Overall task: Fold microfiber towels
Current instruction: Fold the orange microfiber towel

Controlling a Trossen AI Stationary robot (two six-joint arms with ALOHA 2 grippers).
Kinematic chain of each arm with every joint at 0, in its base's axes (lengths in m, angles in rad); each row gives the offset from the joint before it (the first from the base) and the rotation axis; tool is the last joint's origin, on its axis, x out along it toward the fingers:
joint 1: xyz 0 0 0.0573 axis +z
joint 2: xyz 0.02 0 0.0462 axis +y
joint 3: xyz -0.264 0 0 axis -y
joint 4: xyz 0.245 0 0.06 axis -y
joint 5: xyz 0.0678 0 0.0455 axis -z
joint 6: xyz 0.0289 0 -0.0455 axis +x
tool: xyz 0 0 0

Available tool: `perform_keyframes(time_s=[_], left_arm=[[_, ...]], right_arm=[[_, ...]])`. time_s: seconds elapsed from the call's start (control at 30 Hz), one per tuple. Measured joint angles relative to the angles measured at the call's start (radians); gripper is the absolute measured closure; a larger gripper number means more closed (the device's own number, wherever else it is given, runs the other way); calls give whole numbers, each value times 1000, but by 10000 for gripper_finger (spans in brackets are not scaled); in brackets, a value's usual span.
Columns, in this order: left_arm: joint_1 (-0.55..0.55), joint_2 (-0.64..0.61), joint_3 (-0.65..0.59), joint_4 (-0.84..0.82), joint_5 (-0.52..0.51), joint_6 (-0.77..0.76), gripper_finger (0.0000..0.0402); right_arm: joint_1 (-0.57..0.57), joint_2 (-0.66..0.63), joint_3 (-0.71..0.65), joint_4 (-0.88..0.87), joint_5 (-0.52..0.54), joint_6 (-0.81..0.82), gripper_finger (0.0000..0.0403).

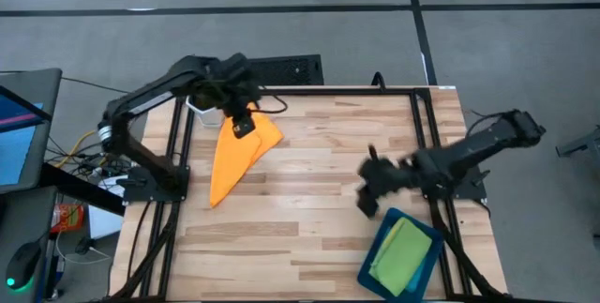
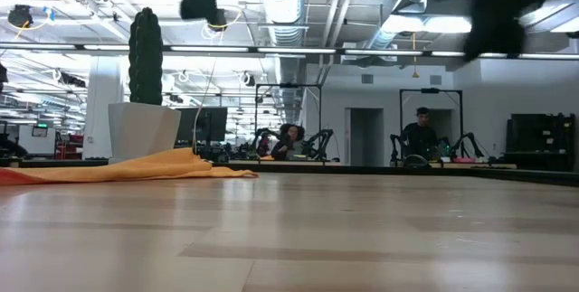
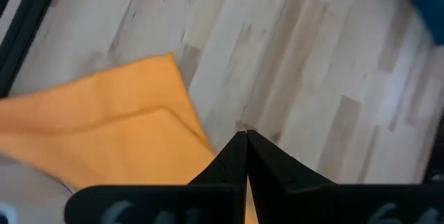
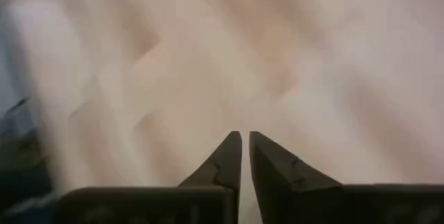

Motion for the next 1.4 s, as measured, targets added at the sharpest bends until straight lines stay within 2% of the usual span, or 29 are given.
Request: perform_keyframes(time_s=[0.1,0.27,0.43,0.6,0.73,0.8,0.87,0.97,1.17,1.4], left_arm=[[-33,-92,-31,0,-55,-91,401],[-105,-259,-127,3,-234,-246,380],[-164,-402,-315,134,-264,-386,320],[-200,-462,-575,324,-311,-536,252],[-215,-460,-757,442,-419,-610,217],[-214,-452,-839,557,-465,-612,210],[-198,-436,-903,699,-460,-605,208],[-170,-400,-975,859,-391,-571,209],[-118,-273,-1009,980,-364,-456,211],[-104,-103,-1009,1058,-284,-405,212]], right_arm=[[-197,39,0,80,7,-190,349],[-439,176,6,338,-39,-387,348],[-561,365,128,449,-125,-513,322],[-618,566,362,406,-140,-546,258],[-625,704,559,301,-89,-549,223],[-626,773,636,253,-87,-558,216],[-628,837,701,199,-109,-558,214],[-633,908,765,158,-160,-549,216],[-630,941,793,185,-170,-547,228],[-629,940,793,148,-166,-551,232]])
